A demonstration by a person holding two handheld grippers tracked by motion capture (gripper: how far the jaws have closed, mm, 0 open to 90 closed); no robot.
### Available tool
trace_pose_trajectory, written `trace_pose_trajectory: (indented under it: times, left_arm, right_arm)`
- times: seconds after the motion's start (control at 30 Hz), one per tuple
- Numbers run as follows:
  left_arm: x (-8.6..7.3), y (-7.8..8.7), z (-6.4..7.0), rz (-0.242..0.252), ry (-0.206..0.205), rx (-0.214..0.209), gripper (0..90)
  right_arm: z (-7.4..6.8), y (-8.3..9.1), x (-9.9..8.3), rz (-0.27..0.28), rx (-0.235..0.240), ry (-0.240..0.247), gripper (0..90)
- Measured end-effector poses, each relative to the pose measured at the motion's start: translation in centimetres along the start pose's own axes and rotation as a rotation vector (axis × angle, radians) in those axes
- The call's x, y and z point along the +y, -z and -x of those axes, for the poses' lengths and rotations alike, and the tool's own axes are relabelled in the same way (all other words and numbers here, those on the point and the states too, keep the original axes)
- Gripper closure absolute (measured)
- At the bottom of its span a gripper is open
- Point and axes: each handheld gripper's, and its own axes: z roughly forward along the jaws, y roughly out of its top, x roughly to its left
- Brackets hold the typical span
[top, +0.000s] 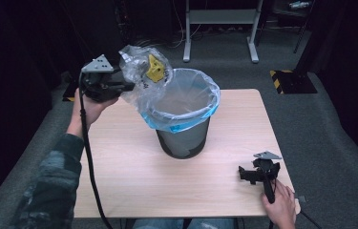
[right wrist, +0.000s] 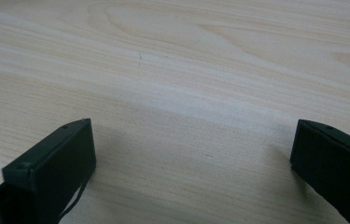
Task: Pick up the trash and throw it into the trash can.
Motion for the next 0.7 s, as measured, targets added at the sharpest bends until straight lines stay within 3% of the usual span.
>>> trace_pose_trajectory:
  times: [0.2, 0.3, 0.5, 0.6, 0.63, 0.7]
  left_arm:
    - [1.7, -2.4, 0.8, -0.031, 0.005, 0.011, 87.0]
    - [2.6, -4.5, 1.7, -0.050, 0.020, 0.011, 86.8]
    - [2.9, -7.7, 2.7, -0.099, 0.023, 0.001, 86.7]
    - [2.9, -8.6, 2.9, -0.115, 0.035, -0.007, 86.0]
    - [3.0, -8.8, 3.0, -0.125, 0.025, -0.010, 84.4]
    - [3.0, -9.1, 3.2, -0.133, 0.031, -0.010, 72.7]
  right_arm:
    - [0.0, 0.0, 0.0, 0.000, 0.001, 0.003, 0.0]
    - [0.1, 0.0, 0.0, -0.001, 0.003, 0.007, 0.0]
    - [0.1, 0.0, 0.0, -0.002, 0.002, 0.004, 0.0]
    - [0.1, 0.0, 0.0, 0.000, 0.004, 0.007, 0.0]
    - [0.1, 0.0, 0.0, 0.001, 0.003, 0.007, 0.0]
    - [0.1, 0.0, 0.0, 0.000, 0.004, 0.009, 0.0]
